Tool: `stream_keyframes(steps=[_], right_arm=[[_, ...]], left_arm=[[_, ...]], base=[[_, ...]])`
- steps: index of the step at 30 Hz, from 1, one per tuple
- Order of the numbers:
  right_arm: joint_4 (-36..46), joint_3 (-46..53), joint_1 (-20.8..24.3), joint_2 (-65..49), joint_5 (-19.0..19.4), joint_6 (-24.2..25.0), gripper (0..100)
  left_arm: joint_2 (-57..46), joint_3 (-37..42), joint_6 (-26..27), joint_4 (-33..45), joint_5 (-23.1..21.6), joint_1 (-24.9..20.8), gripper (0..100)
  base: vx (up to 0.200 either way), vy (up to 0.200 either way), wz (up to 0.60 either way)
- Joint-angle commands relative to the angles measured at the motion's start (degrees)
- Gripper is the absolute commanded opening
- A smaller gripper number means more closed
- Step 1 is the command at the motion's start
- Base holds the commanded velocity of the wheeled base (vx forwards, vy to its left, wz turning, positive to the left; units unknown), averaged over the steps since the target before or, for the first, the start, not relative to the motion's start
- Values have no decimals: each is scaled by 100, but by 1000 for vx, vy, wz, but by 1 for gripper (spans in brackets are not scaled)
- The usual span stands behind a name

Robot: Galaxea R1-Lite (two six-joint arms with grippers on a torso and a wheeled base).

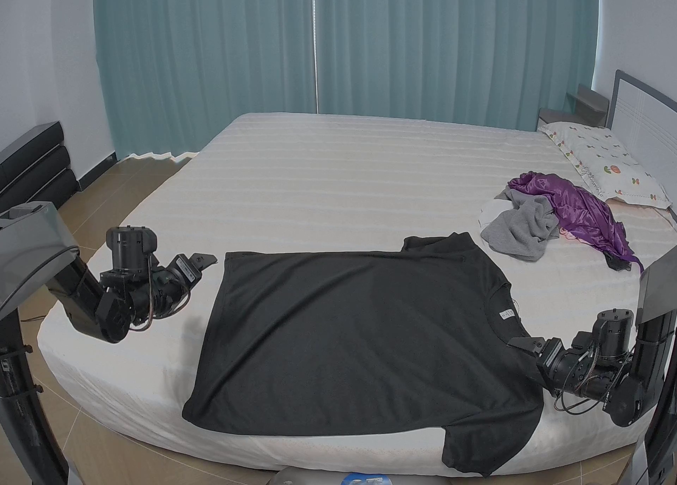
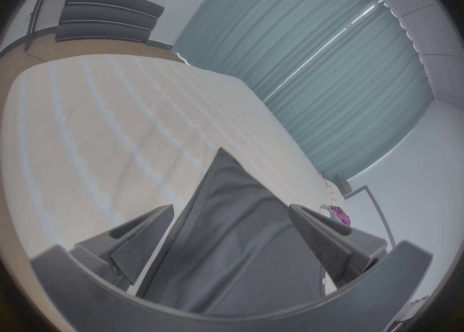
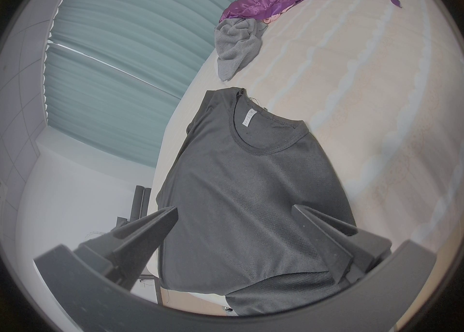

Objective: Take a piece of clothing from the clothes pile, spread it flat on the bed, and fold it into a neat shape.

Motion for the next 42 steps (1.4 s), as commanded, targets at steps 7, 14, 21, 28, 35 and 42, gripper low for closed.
stream_keyframes(steps=[7, 14, 21, 28, 35, 42], right_arm=[[-76, -22, 53, 44, 94, 108, 100], [-85, 31, 97, 35, 129, 170, 100], [-85, 31, 88, 44, 129, 170, 100], [-85, 49, 88, 44, 129, 170, 100], [-76, 49, 97, 140, 129, 170, 100], [-85, 31, 88, 149, 129, 170, 100]], left_arm=[[1340, -2359, 72, 1037, -742, 139, 100], [2281, -3677, 187, 1344, -496, 113, 100], [3045, -4749, 204, 1529, 5, 34, 100], [3388, -5259, 204, 1599, 41, -37, 100], [3485, -5330, 196, 1573, 41, -37, 100], [3485, -5356, 196, 1608, -30, -37, 100]], base=[[0, 0, 0], [0, 0, 0], [0, 0, 0], [0, 0, 0], [0, 0, 0], [0, 0, 0]])
